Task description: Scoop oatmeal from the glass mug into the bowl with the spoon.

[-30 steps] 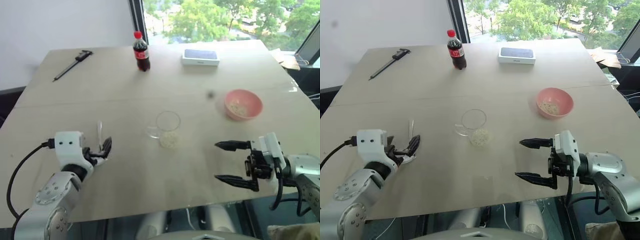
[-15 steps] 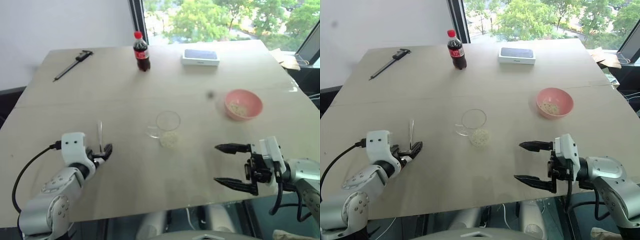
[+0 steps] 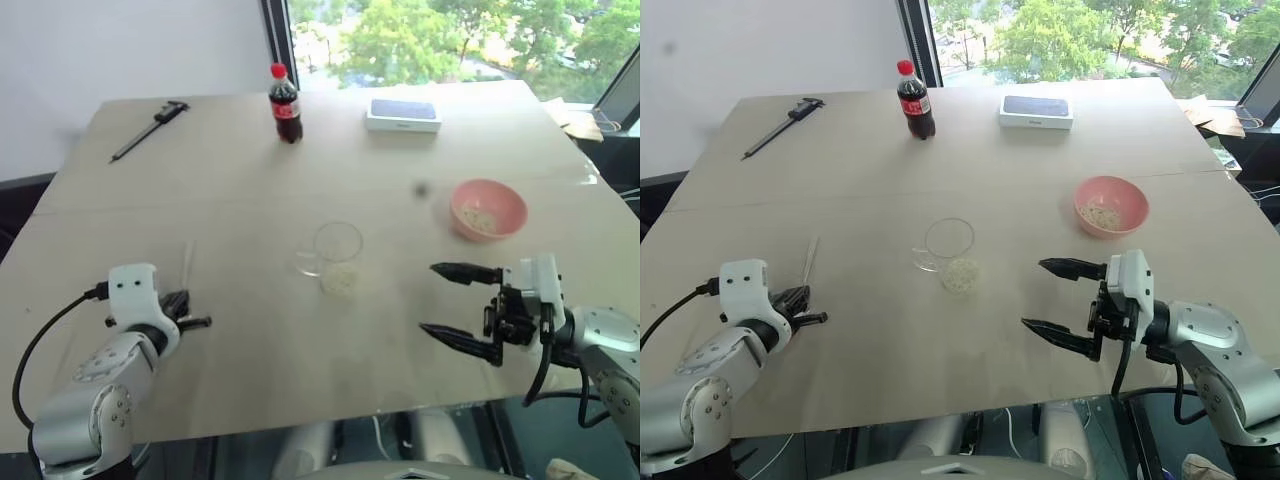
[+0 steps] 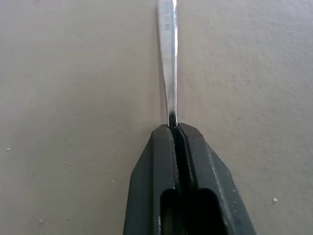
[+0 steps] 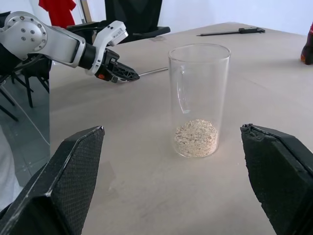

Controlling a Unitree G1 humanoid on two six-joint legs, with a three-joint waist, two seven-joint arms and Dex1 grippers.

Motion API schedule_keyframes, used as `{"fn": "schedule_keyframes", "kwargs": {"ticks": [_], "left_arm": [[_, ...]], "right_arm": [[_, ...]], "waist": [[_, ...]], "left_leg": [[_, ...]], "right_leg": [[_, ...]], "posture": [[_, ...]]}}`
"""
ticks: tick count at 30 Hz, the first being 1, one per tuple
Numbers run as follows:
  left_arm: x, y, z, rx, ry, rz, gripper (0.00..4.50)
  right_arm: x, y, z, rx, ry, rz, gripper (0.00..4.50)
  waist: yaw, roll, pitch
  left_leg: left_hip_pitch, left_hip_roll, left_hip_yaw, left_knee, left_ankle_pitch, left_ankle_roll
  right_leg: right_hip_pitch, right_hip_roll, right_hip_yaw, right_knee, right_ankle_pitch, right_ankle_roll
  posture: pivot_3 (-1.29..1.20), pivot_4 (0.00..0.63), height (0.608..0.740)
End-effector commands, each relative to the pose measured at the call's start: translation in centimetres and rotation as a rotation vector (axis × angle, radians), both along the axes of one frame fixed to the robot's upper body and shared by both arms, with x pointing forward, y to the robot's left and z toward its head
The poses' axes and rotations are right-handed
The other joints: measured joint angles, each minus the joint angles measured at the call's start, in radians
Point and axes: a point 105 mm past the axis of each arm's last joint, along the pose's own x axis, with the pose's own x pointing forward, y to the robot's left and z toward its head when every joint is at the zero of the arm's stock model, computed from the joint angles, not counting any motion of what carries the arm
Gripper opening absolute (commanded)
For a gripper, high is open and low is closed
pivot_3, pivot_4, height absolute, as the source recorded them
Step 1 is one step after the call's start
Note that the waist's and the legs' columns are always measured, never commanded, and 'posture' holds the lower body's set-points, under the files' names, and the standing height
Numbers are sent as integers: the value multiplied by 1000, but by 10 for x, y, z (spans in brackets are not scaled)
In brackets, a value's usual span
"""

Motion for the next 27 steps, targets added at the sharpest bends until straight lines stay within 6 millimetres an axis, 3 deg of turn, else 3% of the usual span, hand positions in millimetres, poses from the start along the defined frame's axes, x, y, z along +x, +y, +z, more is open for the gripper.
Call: {"fn": "schedule_keyframes", "kwargs": {"ticks": [1,6,9,13,16,18,20,23,27], "left_arm": [[-3,-4,-11,-20,38,-16,163],[0,-1,-5,23,-16,-15,163],[11,2,27,95,-200,-17,163],[18,2,76,156,-450,-33,163],[23,-8,106,209,-581,-110,163],[30,-25,129,288,-661,-212,163],[39,-57,157,345,-763,-379,163],[45,-94,173,374,-809,-588,163],[51,-121,184,468,-841,-735,163]], "right_arm": [[0,-2,6,5,-38,-5,4500],[2,-3,6,0,-45,-13,4500],[18,-16,20,1,-32,-51,4500],[50,-32,58,37,-35,-128,4500],[65,-30,83,83,-5,-139,4500],[75,-19,97,94,21,-146,4500],[86,2,116,116,20,-145,4500],[95,30,136,169,47,-108,4500],[106,58,149,201,119,-88,4500]], "waist": [[0,0,0],[-1,0,0],[-1,-1,0],[-2,-4,2],[-2,-4,2],[-2,-4,2],[-2,-4,2],[-2,-4,2],[-3,-4,2]], "left_leg": [[0,0,0,0,0,0],[0,0,0,0,0,0],[0,0,0,0,0,0],[-2,0,0,0,0,0],[-4,3,1,-2,1,-1],[-7,3,1,-3,1,-1],[-12,3,1,-3,1,-1],[-23,2,2,0,3,-3],[-24,1,2,-2,3,-3]], "right_leg": [[0,0,0,0,0,0],[0,0,0,0,0,0],[0,0,0,0,0,0],[-2,0,0,0,1,-2],[-6,0,1,0,2,-4],[-9,0,1,0,3,-5],[-14,0,1,0,3,-5],[-24,0,1,1,5,-7],[-25,1,-1,-1,5,-7]], "posture": [[0,150,740],[0,150,740],[0,150,740],[0,150,740],[0,150,740],[0,150,740],[0,150,740],[0,150,740],[0,150,740]]}}
